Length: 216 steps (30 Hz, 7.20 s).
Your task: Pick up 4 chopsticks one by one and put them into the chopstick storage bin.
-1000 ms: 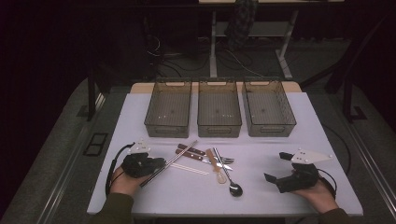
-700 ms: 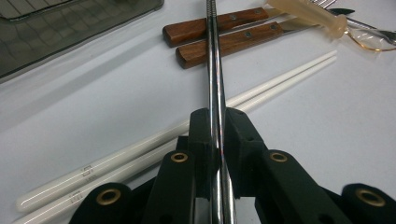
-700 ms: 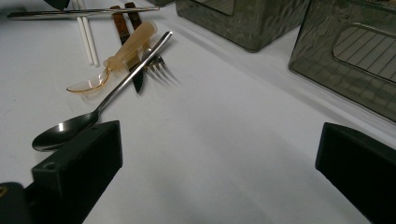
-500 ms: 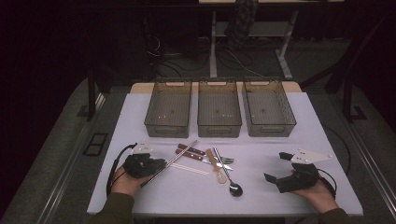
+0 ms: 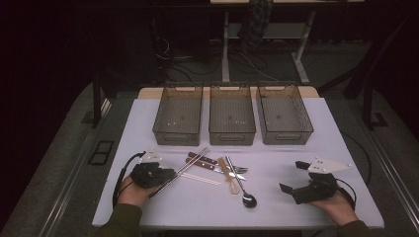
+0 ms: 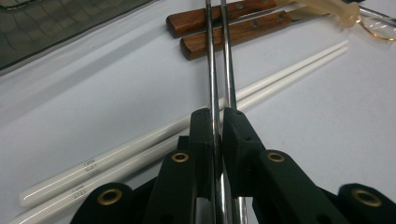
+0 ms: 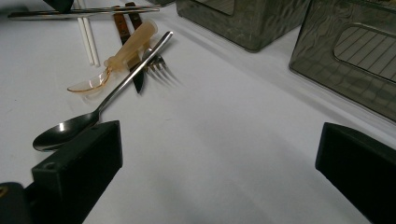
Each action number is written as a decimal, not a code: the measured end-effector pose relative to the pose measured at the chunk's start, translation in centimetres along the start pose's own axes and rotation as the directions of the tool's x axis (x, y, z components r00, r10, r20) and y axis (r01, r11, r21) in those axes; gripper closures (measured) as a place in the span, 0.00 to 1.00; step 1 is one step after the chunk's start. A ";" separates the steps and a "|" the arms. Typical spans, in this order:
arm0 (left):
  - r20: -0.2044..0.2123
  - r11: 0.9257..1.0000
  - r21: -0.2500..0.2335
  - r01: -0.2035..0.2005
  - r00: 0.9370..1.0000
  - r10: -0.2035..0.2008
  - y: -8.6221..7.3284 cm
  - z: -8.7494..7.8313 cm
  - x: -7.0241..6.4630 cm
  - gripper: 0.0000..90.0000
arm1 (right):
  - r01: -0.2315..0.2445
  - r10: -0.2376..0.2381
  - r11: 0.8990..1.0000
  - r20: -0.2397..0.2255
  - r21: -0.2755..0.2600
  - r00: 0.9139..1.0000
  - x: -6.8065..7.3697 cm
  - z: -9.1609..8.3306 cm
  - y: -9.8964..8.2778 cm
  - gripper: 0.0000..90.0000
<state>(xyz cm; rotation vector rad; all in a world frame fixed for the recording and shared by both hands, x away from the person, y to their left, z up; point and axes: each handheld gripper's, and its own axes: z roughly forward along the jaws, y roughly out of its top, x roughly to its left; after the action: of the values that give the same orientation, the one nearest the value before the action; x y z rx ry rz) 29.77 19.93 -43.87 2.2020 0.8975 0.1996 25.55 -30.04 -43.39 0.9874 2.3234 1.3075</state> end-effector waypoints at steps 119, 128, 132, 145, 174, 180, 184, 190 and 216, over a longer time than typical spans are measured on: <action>0.034 0.991 -0.133 0.031 0.999 -0.026 8.0 -2.4 1.0 0.94 | -0.026 0.026 1.000 -0.023 0.016 0.999 -0.1 0.5 -0.3 0.01; 0.019 0.992 -0.121 0.027 1.000 -0.025 9.3 -1.7 1.7 0.94 | -0.031 0.031 0.999 -0.022 0.012 0.999 -0.1 0.5 -0.3 0.01; 0.011 0.993 -0.112 0.024 1.000 -0.023 9.9 -1.6 2.1 0.94 | -0.043 0.043 0.999 -0.021 0.010 0.999 -0.2 0.4 -0.4 0.01; -0.007 0.991 -0.131 0.027 1.000 -0.028 12.3 -0.8 3.7 0.94 | -0.060 0.060 0.998 -0.017 0.000 0.998 -0.4 0.3 -0.4 0.01; -0.108 0.983 -0.138 0.122 0.985 -0.138 13.9 1.7 10.0 0.94 | -0.066 0.066 0.998 -0.018 -0.007 0.998 -0.3 0.2 -0.5 0.01; -0.122 0.980 -0.135 0.147 0.979 -0.164 14.3 2.4 10.9 0.94 | -0.072 0.072 0.997 -0.018 -0.009 0.997 -0.3 0.1 -0.6 0.01; -0.140 0.980 -0.128 0.152 0.976 -0.169 14.7 2.7 11.3 0.94 | -0.070 0.070 0.997 -0.021 -0.011 0.997 -0.3 0.1 -0.6 0.01; -0.155 0.976 -0.129 0.177 0.968 -0.196 14.9 3.3 12.2 0.94 | -0.074 0.073 0.997 -0.020 -0.015 0.997 -0.4 0.0 -0.6 0.01; -0.202 0.981 -0.135 0.139 0.965 -0.165 15.0 2.7 10.9 0.60 | -0.070 0.070 0.997 -0.025 -0.014 0.997 -0.3 0.0 -0.6 0.01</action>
<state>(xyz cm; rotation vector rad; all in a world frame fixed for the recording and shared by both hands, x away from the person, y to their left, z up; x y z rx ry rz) 47.06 18.22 -36.82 2.0162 1.1372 0.4106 25.53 -30.44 -43.92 1.0630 2.3131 1.3684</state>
